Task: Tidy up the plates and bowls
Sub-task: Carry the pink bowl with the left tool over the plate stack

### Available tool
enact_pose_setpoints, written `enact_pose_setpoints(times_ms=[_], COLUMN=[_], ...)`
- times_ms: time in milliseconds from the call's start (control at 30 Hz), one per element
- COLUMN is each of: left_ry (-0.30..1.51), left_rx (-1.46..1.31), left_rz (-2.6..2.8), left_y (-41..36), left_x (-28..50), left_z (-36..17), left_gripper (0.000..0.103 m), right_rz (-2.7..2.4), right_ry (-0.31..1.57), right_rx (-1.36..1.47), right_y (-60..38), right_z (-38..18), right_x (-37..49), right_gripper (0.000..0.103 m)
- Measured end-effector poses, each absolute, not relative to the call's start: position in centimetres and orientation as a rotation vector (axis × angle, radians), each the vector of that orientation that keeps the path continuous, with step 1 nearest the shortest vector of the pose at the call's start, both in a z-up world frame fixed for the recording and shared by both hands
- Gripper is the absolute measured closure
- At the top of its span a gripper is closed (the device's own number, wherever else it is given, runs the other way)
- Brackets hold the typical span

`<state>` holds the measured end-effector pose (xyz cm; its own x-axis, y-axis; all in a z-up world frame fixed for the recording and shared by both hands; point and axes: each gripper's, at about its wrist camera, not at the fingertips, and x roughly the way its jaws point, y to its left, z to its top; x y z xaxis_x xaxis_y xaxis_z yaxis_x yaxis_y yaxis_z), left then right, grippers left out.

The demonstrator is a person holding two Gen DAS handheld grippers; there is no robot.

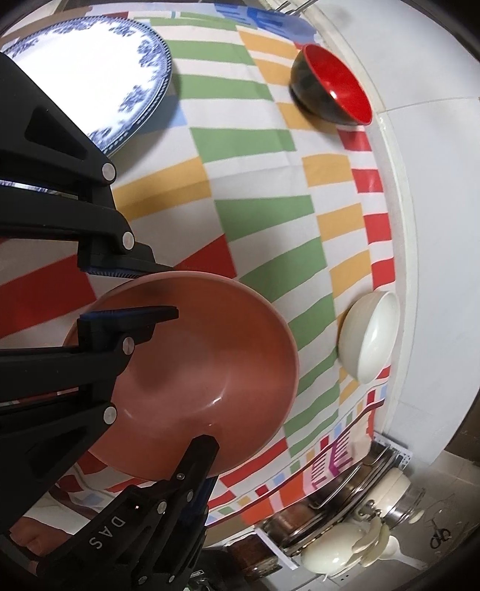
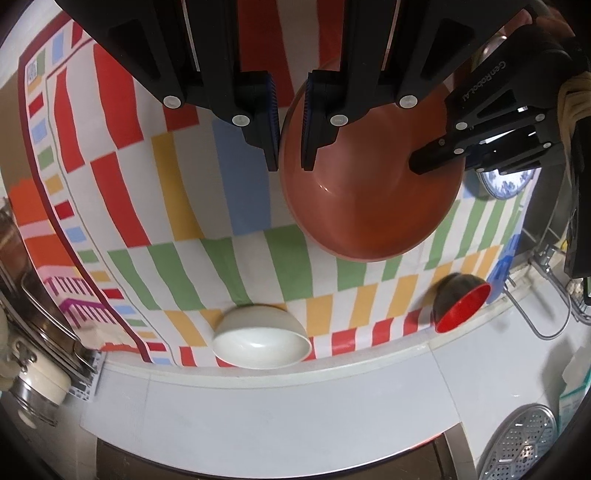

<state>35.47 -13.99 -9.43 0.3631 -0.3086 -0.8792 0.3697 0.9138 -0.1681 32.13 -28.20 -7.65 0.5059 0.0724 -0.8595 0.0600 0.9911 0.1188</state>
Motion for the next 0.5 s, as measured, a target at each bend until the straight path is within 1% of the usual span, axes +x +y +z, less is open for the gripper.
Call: enact_pose_setpoints(times_ms=[500], left_ry=[1.164], left_rx=[0.09], left_rz=[-0.472], left_y=[-16.3], left_x=[34.0], left_z=[-10.7], left_gripper=[0.088], right_rz=[-0.02], right_ry=[1.087], right_rx=[0.177], right_y=[-30.6], right_z=[-9.0], right_x=[30.3], right_gripper=[0.09])
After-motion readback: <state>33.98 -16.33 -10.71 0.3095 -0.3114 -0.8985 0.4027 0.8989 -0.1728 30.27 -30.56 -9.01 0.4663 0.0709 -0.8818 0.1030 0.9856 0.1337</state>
